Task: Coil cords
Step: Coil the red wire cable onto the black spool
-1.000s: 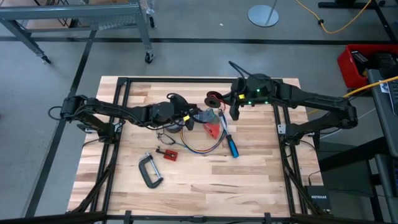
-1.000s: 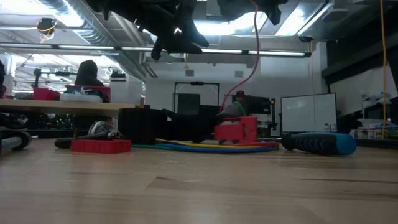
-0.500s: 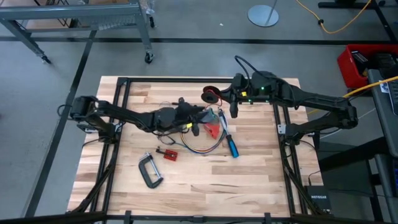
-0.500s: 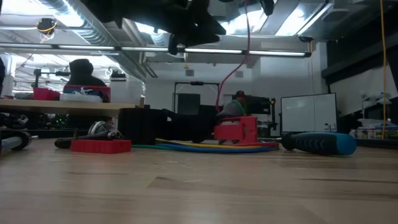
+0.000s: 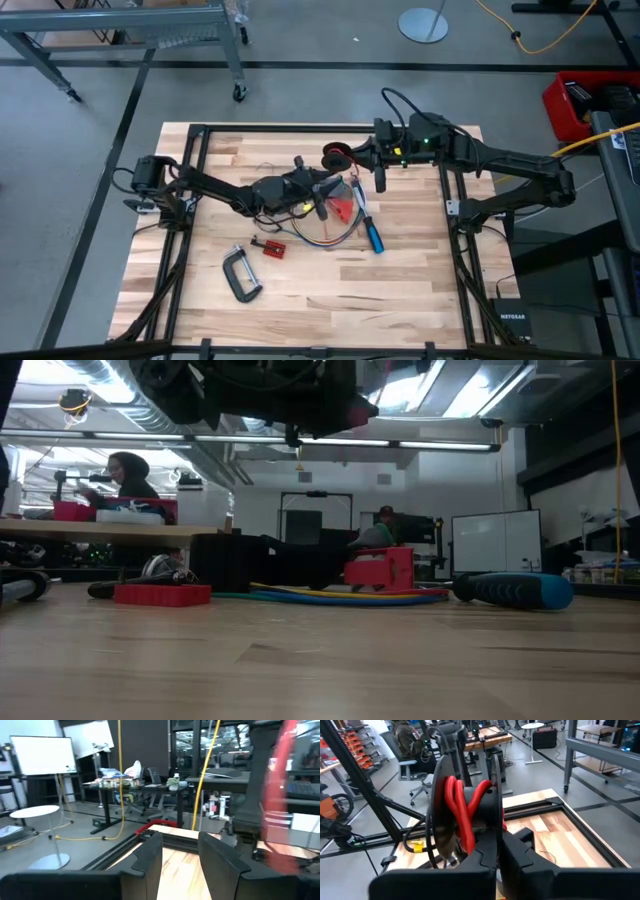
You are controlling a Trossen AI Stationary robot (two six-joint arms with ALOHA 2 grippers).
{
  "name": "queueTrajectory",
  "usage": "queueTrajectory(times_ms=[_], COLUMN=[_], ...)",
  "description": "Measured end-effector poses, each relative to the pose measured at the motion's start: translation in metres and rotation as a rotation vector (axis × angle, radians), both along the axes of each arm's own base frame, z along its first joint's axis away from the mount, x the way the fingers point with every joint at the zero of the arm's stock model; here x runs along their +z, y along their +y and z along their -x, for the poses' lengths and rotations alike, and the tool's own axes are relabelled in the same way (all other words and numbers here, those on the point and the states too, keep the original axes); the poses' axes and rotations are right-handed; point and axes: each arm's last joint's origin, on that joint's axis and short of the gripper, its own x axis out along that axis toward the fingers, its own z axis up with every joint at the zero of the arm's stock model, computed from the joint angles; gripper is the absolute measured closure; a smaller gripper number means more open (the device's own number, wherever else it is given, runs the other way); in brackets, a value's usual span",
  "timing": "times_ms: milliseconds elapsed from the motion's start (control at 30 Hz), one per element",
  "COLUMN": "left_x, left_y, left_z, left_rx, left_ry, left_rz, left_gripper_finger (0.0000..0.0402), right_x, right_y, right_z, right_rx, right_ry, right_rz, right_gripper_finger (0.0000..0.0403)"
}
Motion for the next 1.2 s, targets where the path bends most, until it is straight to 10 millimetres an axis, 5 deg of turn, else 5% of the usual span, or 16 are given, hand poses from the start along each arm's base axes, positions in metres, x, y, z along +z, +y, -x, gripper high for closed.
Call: queueTrajectory(times_ms=[667,1200], left_x=[0.0019,0.0020], left_y=[-0.0055,-0.0005], left_z=[-0.0017,-0.0017], left_rx=[-0.214,-0.213], left_ry=[-0.056,-0.052], left_rz=[0.083,0.071], left_gripper_finger=[0.0283,0.0283], right_x=[0.0000,0.0005], right_y=[0.0000,0.0000], right_z=[-0.0002,-0.0003], right_rx=[0.000,0.000], right_ry=[0.000,-0.006], right_rz=[0.000,0.002], right_gripper_finger=[0.0398,0.0398])
